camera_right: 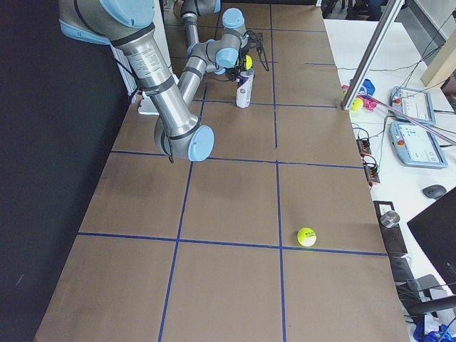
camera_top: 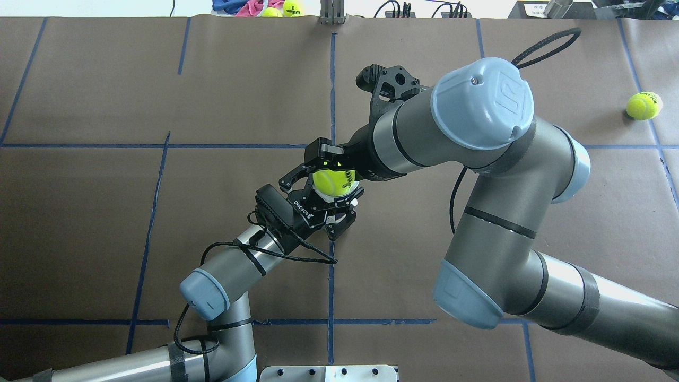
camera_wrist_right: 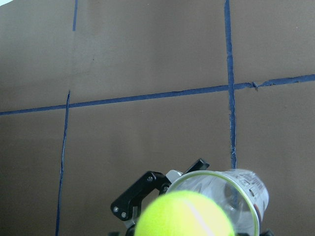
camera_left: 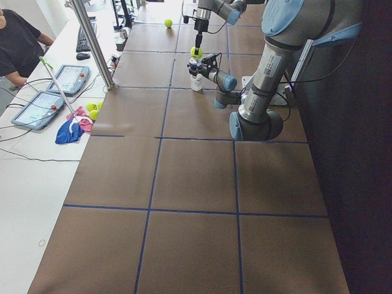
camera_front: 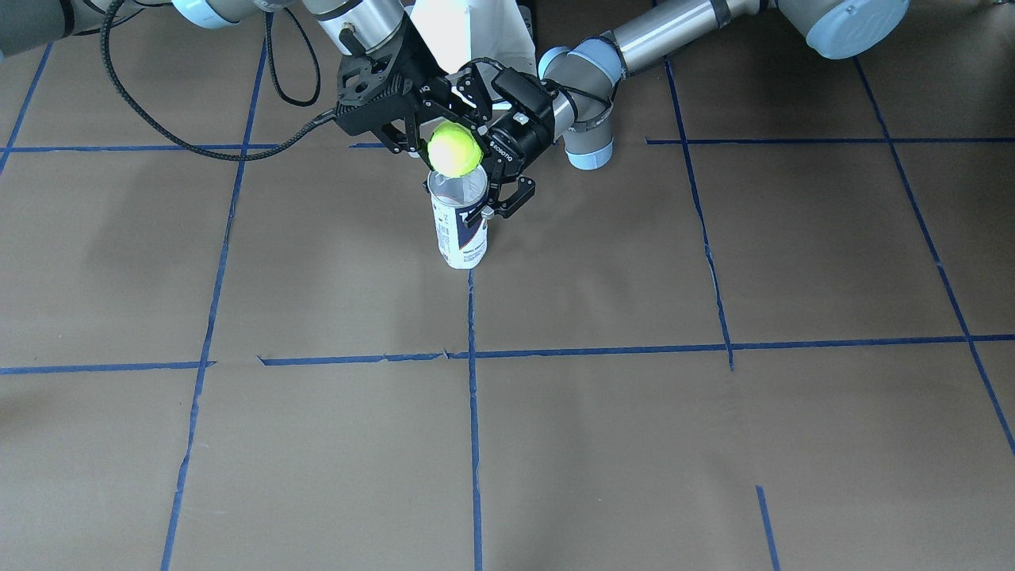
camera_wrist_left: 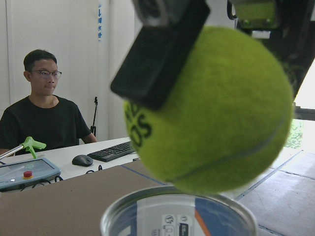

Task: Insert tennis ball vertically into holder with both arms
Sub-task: 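Carry the ball over the can's open top and release it inside, then move the right gripper to the farther tennis ball, grasp and lift it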

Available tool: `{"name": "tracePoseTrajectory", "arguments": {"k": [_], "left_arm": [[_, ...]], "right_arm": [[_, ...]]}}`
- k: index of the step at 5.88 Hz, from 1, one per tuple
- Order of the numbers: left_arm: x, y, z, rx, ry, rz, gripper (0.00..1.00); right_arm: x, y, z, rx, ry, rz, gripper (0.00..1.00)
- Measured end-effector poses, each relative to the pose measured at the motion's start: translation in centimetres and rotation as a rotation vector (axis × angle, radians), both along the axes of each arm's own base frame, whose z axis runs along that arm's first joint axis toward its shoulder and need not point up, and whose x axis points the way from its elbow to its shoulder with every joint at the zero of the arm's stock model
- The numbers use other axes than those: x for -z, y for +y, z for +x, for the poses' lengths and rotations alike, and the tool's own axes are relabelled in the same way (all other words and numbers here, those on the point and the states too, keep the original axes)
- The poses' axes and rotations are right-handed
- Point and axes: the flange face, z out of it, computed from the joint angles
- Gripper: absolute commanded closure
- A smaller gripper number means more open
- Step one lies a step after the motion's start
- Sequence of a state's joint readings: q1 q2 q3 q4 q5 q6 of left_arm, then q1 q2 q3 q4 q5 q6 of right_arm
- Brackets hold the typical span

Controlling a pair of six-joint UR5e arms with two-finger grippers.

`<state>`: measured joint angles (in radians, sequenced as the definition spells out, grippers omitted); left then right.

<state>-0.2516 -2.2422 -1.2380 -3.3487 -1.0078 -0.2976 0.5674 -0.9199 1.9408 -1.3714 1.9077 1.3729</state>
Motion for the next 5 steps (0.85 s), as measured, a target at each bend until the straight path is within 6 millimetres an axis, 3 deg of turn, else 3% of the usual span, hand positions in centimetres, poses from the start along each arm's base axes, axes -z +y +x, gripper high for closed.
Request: {"name": "tracePoseTrajectory", "arguments": {"k": [3,4,5], "left_arm": [[-0.1,0.0,0.0,0.001,-0.001,-0.001,0.16],[-0.2,0.0,-0.1,0.001,-0.001,-0.001,0.16],[-0.2,0.0,-0.1,0.001,-0.001,-0.001,0.16]], "right_arm": [[0.0,-0.3,0.4,-0.015,0.000,0.004,0.05],[-1.6,-1.6,1.7,-0.035,0.023,-0.003,0.05],[-5.3,-3.8,3.7,-0.054,0.088,0.015,0.05]]}}
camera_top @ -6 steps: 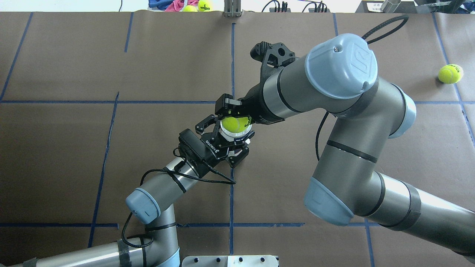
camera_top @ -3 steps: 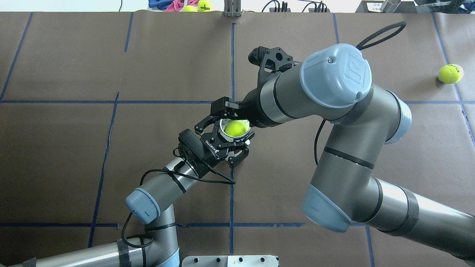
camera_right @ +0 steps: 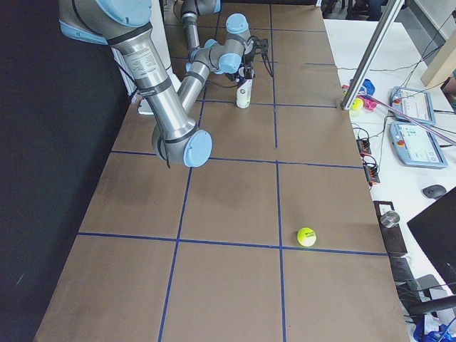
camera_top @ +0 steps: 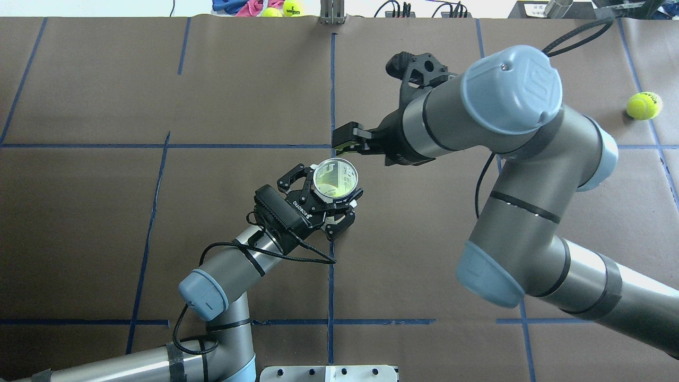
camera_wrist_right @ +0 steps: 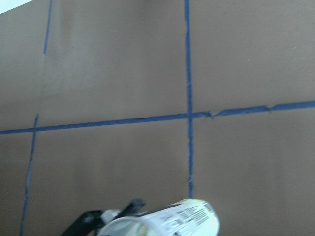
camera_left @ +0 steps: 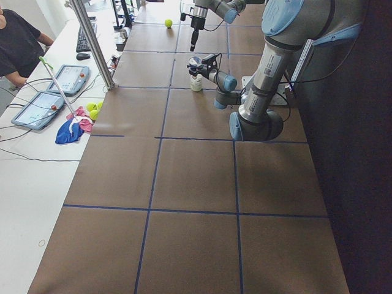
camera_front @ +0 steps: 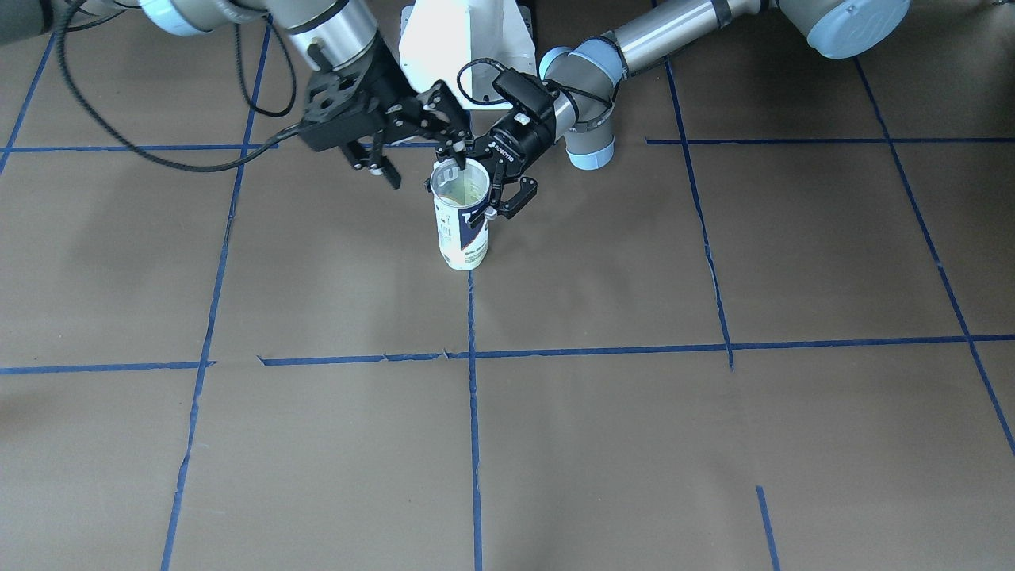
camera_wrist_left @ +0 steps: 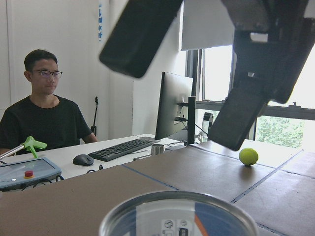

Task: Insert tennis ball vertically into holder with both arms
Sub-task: 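Move the right gripper to the farther tennis ball, grasp and lift it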

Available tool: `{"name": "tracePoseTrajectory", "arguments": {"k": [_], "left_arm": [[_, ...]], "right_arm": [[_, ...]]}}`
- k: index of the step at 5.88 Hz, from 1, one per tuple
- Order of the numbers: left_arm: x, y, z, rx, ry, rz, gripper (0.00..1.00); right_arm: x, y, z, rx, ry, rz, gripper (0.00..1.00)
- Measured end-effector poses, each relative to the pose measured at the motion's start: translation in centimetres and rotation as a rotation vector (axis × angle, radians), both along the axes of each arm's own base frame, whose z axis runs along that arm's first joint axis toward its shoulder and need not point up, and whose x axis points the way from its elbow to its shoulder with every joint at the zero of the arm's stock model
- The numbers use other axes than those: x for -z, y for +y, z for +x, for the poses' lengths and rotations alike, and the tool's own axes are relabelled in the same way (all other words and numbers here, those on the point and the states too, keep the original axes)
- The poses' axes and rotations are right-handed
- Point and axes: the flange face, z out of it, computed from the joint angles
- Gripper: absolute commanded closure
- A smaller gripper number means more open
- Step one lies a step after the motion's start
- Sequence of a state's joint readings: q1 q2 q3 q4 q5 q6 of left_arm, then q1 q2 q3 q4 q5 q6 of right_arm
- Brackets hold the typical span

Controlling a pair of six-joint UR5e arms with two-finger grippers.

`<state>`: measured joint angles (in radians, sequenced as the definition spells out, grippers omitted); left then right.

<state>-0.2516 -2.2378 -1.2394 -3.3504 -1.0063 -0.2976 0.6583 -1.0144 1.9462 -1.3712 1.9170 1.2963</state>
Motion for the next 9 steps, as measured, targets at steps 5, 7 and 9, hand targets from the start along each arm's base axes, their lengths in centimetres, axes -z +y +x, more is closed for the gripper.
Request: {"name": "tracePoseTrajectory", "arguments": {"k": [5,7,9], "left_arm": [[0.0,-0.1,-0.2,0.002,0.004,0.001,0.14],[0.0,-0.1,-0.2,0.003,0.006,0.002,0.13],[0.1,-0.1,-0.3,0.003,0.007,0.002,0.13]], "right_arm": [[-32.2,-11.2,21.4,0.080,0.593,0.115,0.02],[-42.9,-16.8,26.3,0.082,0.673,0.067,0.02],[-49.3,-20.3,29.3,0.071,0.728,0.073,0.02]]}}
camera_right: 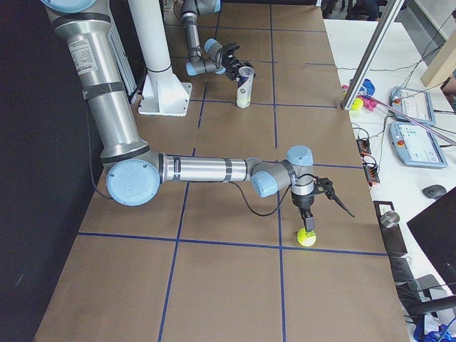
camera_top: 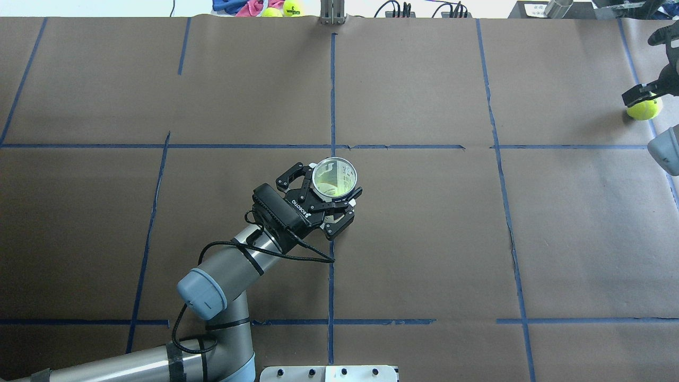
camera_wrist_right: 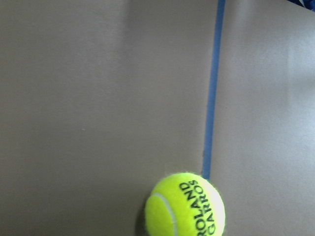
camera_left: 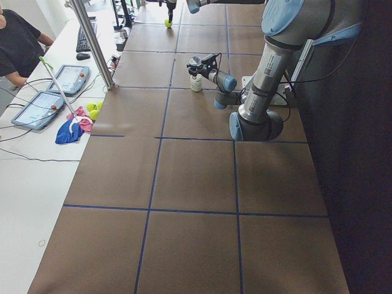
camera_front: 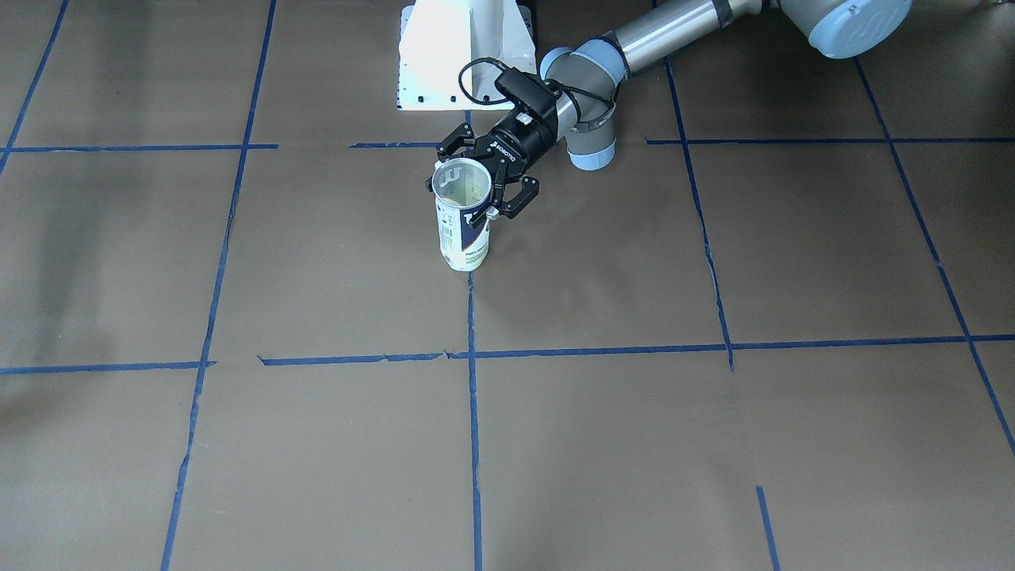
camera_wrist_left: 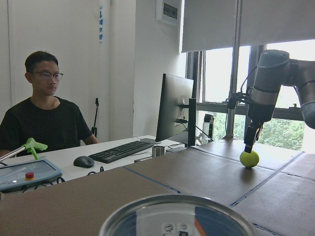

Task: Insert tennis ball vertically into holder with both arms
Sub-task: 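Move the right gripper to the farther tennis ball, grasp and lift it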

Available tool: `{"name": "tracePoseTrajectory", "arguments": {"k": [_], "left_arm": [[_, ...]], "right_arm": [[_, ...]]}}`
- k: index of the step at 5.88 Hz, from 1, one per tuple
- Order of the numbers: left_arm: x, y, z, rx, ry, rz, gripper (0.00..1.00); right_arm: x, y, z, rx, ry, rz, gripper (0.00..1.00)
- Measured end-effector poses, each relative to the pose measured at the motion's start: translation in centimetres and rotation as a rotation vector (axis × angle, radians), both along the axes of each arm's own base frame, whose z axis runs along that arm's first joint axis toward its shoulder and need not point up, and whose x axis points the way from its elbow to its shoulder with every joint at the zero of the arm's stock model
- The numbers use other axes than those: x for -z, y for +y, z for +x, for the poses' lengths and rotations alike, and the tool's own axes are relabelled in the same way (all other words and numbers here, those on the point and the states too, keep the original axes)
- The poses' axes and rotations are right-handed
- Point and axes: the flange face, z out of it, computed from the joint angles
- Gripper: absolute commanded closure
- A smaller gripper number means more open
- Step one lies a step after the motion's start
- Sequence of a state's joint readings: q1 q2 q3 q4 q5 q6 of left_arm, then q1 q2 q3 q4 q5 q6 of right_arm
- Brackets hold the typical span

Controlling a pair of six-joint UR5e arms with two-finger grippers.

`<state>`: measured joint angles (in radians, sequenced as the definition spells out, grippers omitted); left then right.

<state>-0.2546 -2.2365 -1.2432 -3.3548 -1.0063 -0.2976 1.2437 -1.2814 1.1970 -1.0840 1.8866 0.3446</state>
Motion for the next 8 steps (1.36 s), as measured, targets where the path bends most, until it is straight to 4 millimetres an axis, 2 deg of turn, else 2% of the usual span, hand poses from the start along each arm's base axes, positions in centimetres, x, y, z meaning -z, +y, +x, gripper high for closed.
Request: {"name": "tracePoseTrajectory", "arguments": {"k": [1,4,7,8], "left_arm": [[0.0,0.0,0.0,0.000,0.000,0.000,0.13],[0.1,0.0,-0.1,0.001,0.002,0.001,0.13],[0.2,-0.1,-0.2,0.003,0.003,0.002,0.13],[0.2,-0.2,-0.3,0.004,0.004,0.002,0.13]], "right_arm": [[-1.3,-0.6,0.4,-0.005,0.036,-0.001,0.02],[-1.3,-1.5,-2.0,0.027,0.066,0.008,0.02],[-4.1,-1.0,-3.6,0.069,0.083,-0.005,0.03],[-4.7,-0.7,-4.3,0.085,0.094,-0.009,0.46]]}}
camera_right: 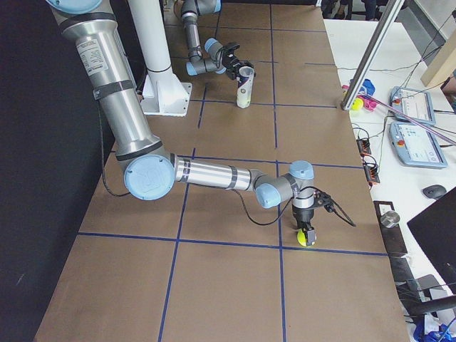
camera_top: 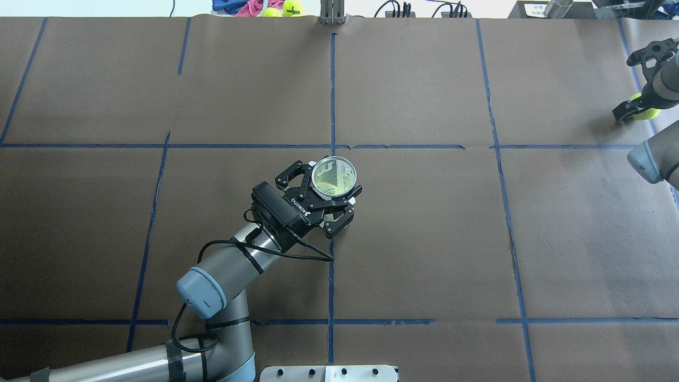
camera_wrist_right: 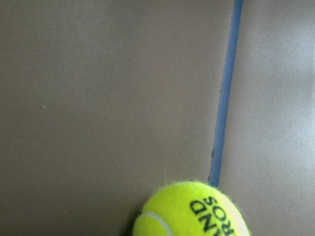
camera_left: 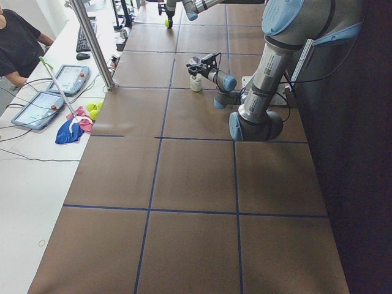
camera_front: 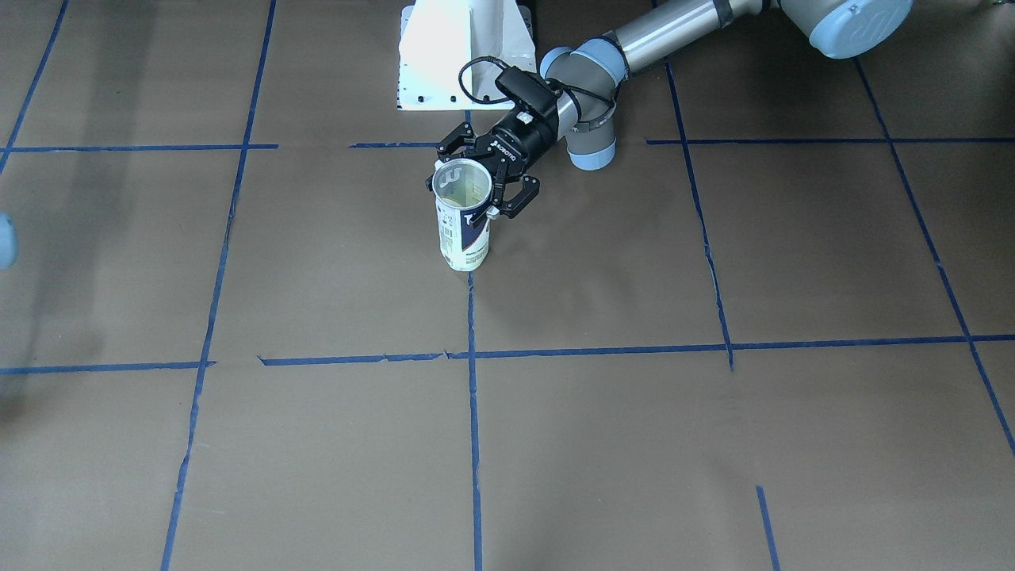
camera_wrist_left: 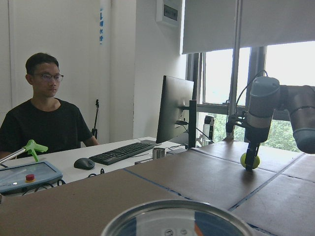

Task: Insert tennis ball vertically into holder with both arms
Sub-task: 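Move the right gripper to the farther tennis ball, grasp and lift it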

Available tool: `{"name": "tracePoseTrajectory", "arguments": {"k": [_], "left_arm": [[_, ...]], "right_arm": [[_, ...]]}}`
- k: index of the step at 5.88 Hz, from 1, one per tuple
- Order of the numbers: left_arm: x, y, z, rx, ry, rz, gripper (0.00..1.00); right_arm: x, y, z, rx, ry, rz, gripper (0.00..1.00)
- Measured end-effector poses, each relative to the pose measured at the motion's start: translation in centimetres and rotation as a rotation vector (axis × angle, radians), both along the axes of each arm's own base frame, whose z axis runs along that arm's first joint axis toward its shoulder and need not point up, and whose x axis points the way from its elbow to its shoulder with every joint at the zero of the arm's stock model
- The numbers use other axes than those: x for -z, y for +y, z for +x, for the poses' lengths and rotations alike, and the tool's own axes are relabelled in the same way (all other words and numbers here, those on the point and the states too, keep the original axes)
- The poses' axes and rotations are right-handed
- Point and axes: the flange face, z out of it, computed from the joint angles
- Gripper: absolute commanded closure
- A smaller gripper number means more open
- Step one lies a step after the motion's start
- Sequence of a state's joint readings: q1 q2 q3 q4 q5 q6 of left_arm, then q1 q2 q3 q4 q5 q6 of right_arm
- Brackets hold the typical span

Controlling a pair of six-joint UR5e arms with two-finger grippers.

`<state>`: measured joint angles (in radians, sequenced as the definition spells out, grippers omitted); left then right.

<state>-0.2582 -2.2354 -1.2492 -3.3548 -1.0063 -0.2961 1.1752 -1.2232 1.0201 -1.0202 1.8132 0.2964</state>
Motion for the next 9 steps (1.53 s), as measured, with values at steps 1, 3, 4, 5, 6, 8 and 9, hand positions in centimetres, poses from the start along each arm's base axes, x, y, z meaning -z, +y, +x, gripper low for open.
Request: {"name": "tracePoseTrajectory", "arguments": {"k": [1,3,4,5,6,8,9], "left_arm": [[0.0,0.0,0.0,0.000,0.000,0.000,0.13],[0.0,0.0,-0.1,0.001,0.001,0.000,0.13],[0.0,-0.1,-0.1,0.002,0.001,0.000,0.13],[0.1,-0.1,-0.1,0.001,0.002,0.000,0.13],[0.1,0.0,0.0,0.000,0.002,0.001,0.13],[0.1,0.0,0.0,0.000,0.002,0.001,0.13],[0.1,0.0,0.0,0.000,0.002,0.000,0.13]], "right_arm": [[-0.2,0.0,-0.2,0.014,0.012,0.004,0.59],[1.4,-1.2,0.5,0.040,0.018,0.047,1.00],[5.4,-2.6,0.9,0.045,-0.005,0.108,1.00],[11.1,-2.8,1.0,0.041,-0.044,0.144,1.00],[19.8,-1.2,0.5,0.016,-0.133,0.123,1.00],[39.0,9.5,-5.7,-0.043,-0.418,0.005,1.00],[46.8,16.0,-10.5,-0.089,-0.552,-0.080,1.00]]}}
